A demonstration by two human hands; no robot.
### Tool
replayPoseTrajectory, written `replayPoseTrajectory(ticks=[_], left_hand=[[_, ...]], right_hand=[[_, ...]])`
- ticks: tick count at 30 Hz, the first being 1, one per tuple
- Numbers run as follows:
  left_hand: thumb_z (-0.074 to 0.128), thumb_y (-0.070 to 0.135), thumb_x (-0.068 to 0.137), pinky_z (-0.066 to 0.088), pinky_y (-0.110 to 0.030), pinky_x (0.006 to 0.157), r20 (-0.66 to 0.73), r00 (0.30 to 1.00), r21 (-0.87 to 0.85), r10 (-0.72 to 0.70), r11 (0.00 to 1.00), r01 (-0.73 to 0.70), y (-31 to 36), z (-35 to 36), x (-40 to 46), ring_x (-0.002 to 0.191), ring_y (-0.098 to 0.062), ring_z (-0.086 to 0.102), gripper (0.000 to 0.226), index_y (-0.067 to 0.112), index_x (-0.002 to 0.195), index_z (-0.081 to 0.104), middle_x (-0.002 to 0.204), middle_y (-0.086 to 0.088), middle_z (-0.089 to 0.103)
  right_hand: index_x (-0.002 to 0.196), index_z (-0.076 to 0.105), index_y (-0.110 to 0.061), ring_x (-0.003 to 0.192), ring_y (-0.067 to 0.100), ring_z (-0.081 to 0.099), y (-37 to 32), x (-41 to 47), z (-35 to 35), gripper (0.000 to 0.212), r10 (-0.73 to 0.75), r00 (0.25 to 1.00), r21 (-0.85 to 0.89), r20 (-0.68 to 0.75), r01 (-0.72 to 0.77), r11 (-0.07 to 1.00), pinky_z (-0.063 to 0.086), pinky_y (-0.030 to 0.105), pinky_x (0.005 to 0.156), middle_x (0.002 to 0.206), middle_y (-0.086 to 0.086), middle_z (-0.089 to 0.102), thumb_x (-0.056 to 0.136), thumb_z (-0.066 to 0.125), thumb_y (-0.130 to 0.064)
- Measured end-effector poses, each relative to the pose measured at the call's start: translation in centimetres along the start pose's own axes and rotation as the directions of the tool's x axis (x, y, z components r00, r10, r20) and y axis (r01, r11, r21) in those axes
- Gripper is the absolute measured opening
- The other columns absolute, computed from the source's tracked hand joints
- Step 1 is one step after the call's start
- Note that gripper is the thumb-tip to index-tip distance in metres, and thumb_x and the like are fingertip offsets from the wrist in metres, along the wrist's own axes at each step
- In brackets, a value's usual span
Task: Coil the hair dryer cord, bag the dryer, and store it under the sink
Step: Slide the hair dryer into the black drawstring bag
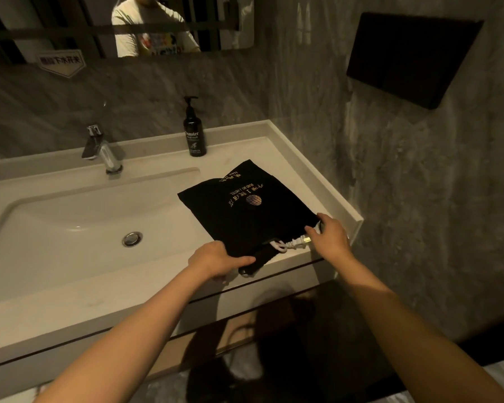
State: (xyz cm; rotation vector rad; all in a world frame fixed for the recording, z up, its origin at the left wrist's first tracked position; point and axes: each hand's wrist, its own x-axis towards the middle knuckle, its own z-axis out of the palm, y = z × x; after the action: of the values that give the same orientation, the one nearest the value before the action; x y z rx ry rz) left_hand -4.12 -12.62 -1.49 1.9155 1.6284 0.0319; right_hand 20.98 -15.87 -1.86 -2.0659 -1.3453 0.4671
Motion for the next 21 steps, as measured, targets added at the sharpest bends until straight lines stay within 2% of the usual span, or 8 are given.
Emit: replayPoseTrajectory(ticks=[2, 4, 6, 8, 10, 14, 19, 21], left_hand=[[0.062, 0.053, 0.083, 0.054, -0.028, 0.061, 0.031, 0.999, -0.064, -0.018, 0.998, 0.020, 0.0, -0.3, -0.1, 0.053, -0.014, 0.065, 0.044, 0.009, 0.082, 0.070, 0.064, -0.003, 0.071], [0.058, 0.031, 0.092, 0.053, -0.028, 0.062, 0.073, 0.997, -0.213, -0.027, 0.976, 0.042, 0.3, -0.5, -0.4, 0.053, -0.015, 0.062, 0.027, 0.009, 0.077, 0.064, 0.061, -0.004, 0.066], [0.049, 0.015, 0.098, 0.052, -0.032, 0.063, 0.115, 0.993, -0.528, -0.034, 0.844, 0.090, 0.5, -0.6, -0.7, 0.057, -0.019, 0.061, 0.017, 0.004, 0.089, 0.059, 0.068, -0.012, 0.064], [0.039, 0.013, 0.101, 0.055, -0.030, 0.057, 0.082, 0.996, -0.754, -0.033, 0.652, 0.083, 0.7, -0.9, -1.2, 0.057, -0.020, 0.064, 0.016, 0.004, 0.108, 0.051, 0.074, -0.016, 0.063], [0.035, 0.019, 0.103, 0.054, -0.027, 0.048, 0.012, 1.000, -0.791, -0.010, 0.612, 0.015, 0.9, -1.5, -1.6, 0.046, -0.015, 0.061, 0.018, 0.009, 0.101, 0.050, 0.066, -0.011, 0.059], [0.043, 0.031, 0.100, 0.030, -0.022, 0.045, -0.091, 0.995, -0.740, 0.040, 0.666, -0.094, 0.9, -3.8, -1.7, 0.039, -0.011, 0.038, 0.035, 0.017, 0.068, 0.042, 0.042, 0.008, 0.040], [0.056, 0.032, 0.093, 0.044, -0.018, 0.047, -0.177, 0.974, -0.894, 0.142, 0.390, -0.219, 0.9, -8.8, -2.3, 0.050, -0.010, 0.051, 0.023, 0.015, 0.076, 0.056, 0.056, 0.002, 0.054], [0.058, 0.029, 0.092, 0.050, -0.018, 0.055, -0.249, 0.956, -0.892, 0.155, 0.347, -0.289, 1.2, -11.0, -2.7, 0.059, -0.009, 0.059, 0.018, 0.013, 0.085, 0.063, 0.066, 0.000, 0.062]], right_hand=[[0.127, 0.054, -0.002, 0.111, 0.037, 0.058, 0.0, 0.4, 0.0, 0.040, 0.058, 0.998, 0.094, 0.027, -0.060, 0.994, 0.046, 0.038, 0.088, 0.120, 0.021, 0.063, 0.090, 0.059, -0.019], [0.131, 0.051, 0.000, 0.119, 0.035, 0.055, 0.2, 0.8, 0.0, 0.044, 0.153, 0.987, 0.149, 0.045, -0.158, 0.976, 0.043, 0.038, 0.096, 0.128, 0.020, 0.060, 0.092, 0.057, -0.019], [0.119, 0.061, 0.001, 0.113, 0.035, 0.058, 0.5, 1.2, 0.2, 0.035, 0.190, 0.981, 0.166, 0.032, -0.193, 0.967, 0.044, 0.036, 0.087, 0.119, 0.021, 0.065, 0.093, 0.056, -0.020], [0.095, 0.071, 0.000, 0.094, 0.034, 0.063, 0.2, 1.2, 0.0, 0.026, 0.160, 0.987, 0.176, -0.005, -0.157, 0.972, 0.040, 0.031, 0.069, 0.090, 0.018, 0.069, 0.093, 0.055, -0.020], [0.086, 0.071, -0.004, 0.081, 0.027, 0.060, -0.5, 1.1, -0.5, 0.026, 0.135, 0.990, 0.217, -0.047, -0.122, 0.968, 0.036, 0.028, 0.066, 0.079, 0.010, 0.064, 0.093, 0.052, -0.022], [0.081, 0.065, -0.007, 0.068, 0.019, 0.051, -2.7, 1.0, -2.0, 0.023, 0.085, 0.986, 0.390, -0.146, -0.022, 0.920, 0.035, 0.029, 0.063, 0.067, 0.003, 0.056, 0.093, 0.049, -0.020], [0.076, 0.059, -0.010, 0.064, 0.012, 0.047, -6.2, 0.7, -3.8, 0.021, -0.018, 0.978, 0.511, -0.207, 0.124, 0.850, 0.035, 0.027, 0.060, 0.070, 0.002, 0.054, 0.092, 0.048, -0.017], [0.074, 0.058, -0.012, 0.066, 0.015, 0.046, -7.6, 0.9, -4.6, 0.021, -0.048, 0.974, 0.534, -0.221, 0.162, 0.830, 0.034, 0.029, 0.062, 0.072, 0.004, 0.053, 0.092, 0.048, -0.018]])
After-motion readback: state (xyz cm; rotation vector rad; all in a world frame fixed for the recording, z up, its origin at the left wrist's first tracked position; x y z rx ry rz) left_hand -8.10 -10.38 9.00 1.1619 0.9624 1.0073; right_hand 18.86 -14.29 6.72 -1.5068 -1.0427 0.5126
